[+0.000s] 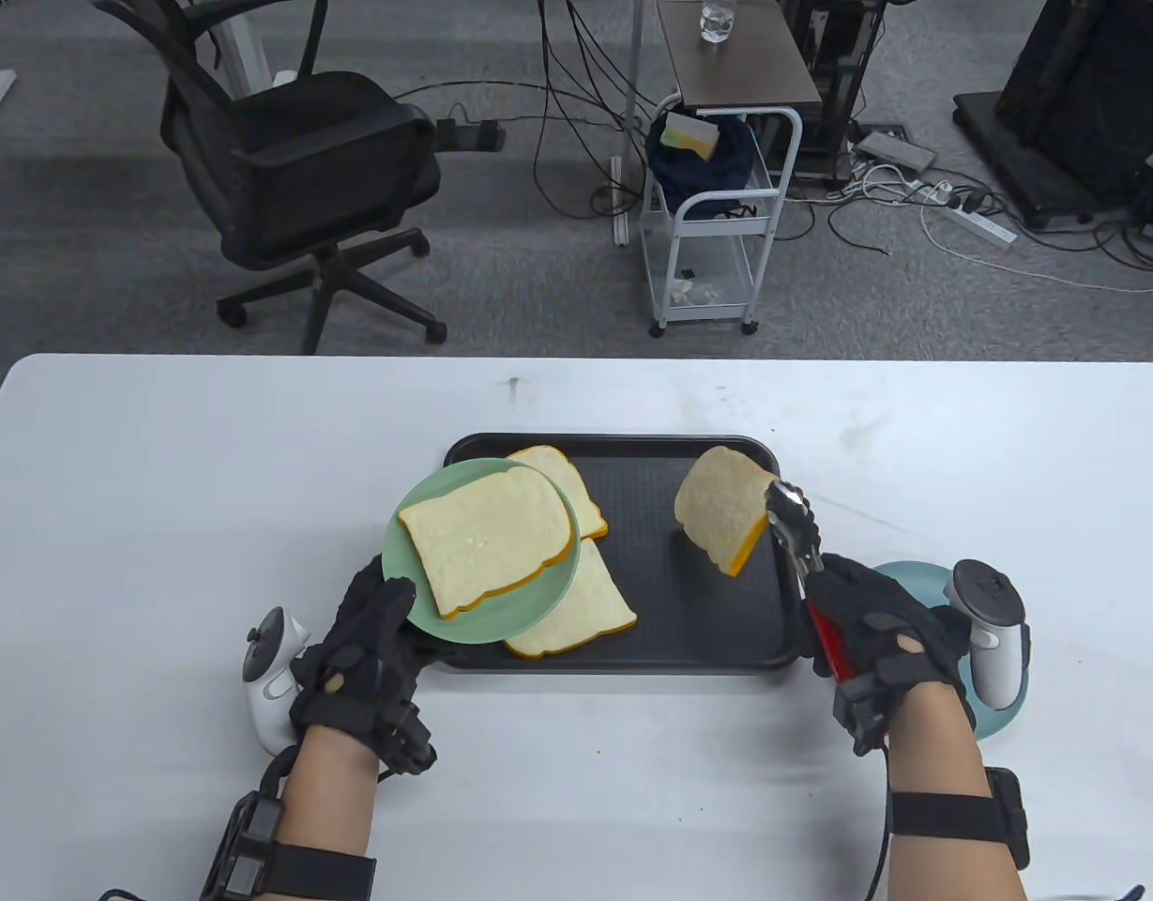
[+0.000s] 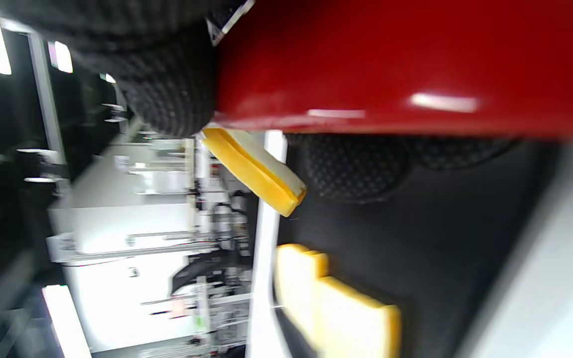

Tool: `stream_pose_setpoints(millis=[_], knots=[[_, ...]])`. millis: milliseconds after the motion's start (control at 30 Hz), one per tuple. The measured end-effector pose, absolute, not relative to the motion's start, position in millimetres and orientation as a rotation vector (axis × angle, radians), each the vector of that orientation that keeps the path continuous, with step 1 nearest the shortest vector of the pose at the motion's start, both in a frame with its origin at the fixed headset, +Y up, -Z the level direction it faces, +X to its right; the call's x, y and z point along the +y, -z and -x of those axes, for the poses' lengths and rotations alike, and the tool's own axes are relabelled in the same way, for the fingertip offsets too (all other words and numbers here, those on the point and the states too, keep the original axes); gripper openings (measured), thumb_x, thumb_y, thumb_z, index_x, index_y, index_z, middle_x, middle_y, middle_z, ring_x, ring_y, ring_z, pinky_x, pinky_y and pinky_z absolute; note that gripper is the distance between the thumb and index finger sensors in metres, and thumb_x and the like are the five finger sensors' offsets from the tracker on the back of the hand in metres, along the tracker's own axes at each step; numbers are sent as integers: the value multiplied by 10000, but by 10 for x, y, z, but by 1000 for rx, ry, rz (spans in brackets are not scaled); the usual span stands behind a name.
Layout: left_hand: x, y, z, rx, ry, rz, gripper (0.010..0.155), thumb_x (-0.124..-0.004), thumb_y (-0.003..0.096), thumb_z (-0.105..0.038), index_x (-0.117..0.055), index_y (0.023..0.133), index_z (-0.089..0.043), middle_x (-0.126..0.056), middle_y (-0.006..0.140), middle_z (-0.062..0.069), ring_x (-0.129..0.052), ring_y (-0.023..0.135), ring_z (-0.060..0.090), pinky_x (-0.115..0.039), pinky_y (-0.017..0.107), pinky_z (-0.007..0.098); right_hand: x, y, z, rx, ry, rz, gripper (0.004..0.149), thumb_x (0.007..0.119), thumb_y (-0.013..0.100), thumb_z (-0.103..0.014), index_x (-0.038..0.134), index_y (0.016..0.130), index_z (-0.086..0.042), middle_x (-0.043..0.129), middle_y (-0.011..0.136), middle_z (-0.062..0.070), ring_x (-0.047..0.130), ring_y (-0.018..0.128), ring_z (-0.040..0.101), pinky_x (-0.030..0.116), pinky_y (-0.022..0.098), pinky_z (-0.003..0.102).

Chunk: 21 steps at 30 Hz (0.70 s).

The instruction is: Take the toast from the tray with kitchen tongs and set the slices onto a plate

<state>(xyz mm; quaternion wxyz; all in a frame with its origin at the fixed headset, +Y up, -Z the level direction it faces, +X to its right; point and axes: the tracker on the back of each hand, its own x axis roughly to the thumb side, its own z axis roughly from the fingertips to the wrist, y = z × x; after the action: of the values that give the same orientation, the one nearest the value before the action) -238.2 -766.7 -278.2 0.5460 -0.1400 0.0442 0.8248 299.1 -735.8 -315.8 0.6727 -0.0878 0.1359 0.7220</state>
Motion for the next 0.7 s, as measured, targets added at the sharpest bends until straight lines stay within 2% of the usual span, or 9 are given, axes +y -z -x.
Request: stream_pose_setpoints(millis=[167,400,533,700], knots=[[-7668,2782,2380,104,-1957,334,626,-736,533,-481,-372,1033,-383,-765,1029,7,-1099,598,222,-864,574,417,-7143,3098,-2769,222,-1455,25,625,831,518,-456,613,1037,-185,896,814,180,1058,471,346,924,319,460],[-7673,2785,2373,101,-1953,336,627,-735,533,-482,-369,1033,-384,-762,1031,6,-1099,600,220,-863,576,418,-6937,2980,-2209,316,-1357,-235,628,825,516,-460,612,1037,-182,896,816,181,1059,474,346,925,318,461],[-7675,2786,2370,99,-1953,336,627,-735,533,-483,-369,1032,-386,-762,1031,5,-1098,602,222,-864,576,417,-7004,2930,-1898,432,-1382,-289,630,822,516,-460,611,1038,-180,895,818,184,1060,476,349,925,318,462],[-7678,2789,2364,89,-1948,338,627,-737,533,-483,-372,1033,-385,-762,1031,7,-1098,603,226,-863,576,420,-7241,2898,-1594,557,-1471,-254,631,819,515,-460,604,1038,-180,891,821,184,1060,483,349,928,320,463]])
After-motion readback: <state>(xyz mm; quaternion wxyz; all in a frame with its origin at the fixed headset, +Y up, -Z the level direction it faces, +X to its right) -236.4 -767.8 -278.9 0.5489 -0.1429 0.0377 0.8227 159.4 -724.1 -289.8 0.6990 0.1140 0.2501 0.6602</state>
